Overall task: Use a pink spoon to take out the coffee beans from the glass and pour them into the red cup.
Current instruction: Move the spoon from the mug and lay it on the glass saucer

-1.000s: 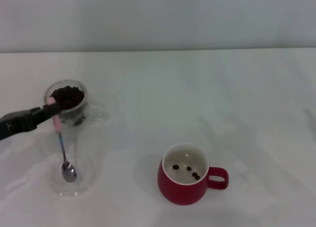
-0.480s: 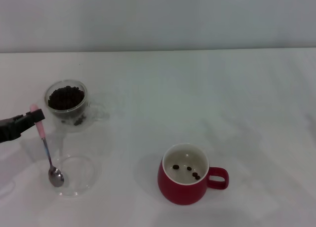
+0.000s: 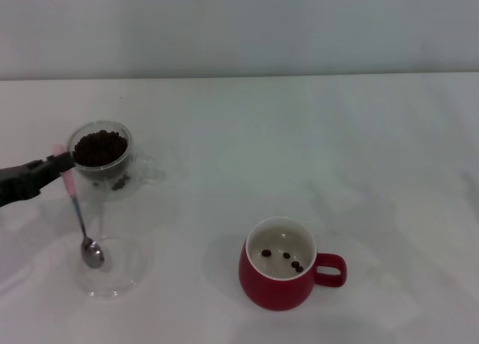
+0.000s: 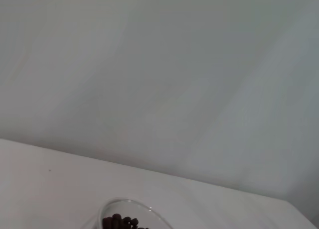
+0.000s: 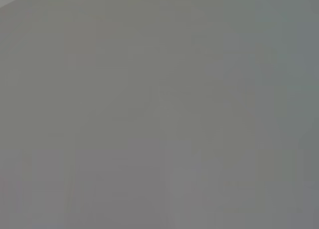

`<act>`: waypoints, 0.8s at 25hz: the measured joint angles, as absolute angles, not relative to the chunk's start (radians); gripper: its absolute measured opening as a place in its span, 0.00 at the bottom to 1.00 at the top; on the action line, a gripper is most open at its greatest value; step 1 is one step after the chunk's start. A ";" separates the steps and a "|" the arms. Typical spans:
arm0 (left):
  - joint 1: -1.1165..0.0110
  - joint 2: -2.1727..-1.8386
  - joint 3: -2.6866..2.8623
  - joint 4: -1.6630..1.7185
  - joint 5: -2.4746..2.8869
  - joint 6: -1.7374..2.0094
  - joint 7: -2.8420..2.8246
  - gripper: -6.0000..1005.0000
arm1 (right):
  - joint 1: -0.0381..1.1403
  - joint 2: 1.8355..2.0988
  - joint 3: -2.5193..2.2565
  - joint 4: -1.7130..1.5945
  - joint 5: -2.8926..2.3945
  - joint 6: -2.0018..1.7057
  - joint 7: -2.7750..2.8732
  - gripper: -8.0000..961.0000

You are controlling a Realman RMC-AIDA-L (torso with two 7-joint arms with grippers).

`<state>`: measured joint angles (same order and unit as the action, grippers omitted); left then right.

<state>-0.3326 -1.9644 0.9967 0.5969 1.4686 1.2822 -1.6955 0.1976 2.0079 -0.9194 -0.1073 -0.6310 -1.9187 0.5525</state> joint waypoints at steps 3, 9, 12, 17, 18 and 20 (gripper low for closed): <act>-0.363 -1.966 0.996 0.551 1.465 1.279 -1.665 0.14 | 0.200 2.008 -0.919 -0.107 -0.632 -1.918 0.553 0.55; -0.416 -1.988 0.996 0.476 1.467 1.237 -1.608 0.14 | 0.202 2.008 -0.919 -0.107 -0.632 -1.914 0.553 0.55; -0.421 -1.995 0.996 0.475 1.467 1.222 -1.604 0.14 | 0.201 2.007 -0.919 -0.107 -0.632 -1.904 0.552 0.55; -0.424 -2.011 0.995 0.474 1.469 1.208 -1.604 0.15 | 0.202 2.006 -0.916 -0.107 -0.632 -1.894 0.546 0.55; -0.422 -2.018 0.995 0.473 1.469 1.204 -1.603 0.16 | 0.202 2.006 -0.915 -0.108 -0.632 -1.891 0.546 0.55; -0.418 -2.029 0.996 0.468 1.470 1.200 -1.602 0.16 | 0.203 2.006 -0.915 -0.110 -0.632 -1.887 0.545 0.55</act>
<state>-0.4176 -2.0289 0.9955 0.4677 1.4695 1.2005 -1.6018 0.2033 2.0063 -0.9149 -0.1099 -0.6319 -1.8873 0.5454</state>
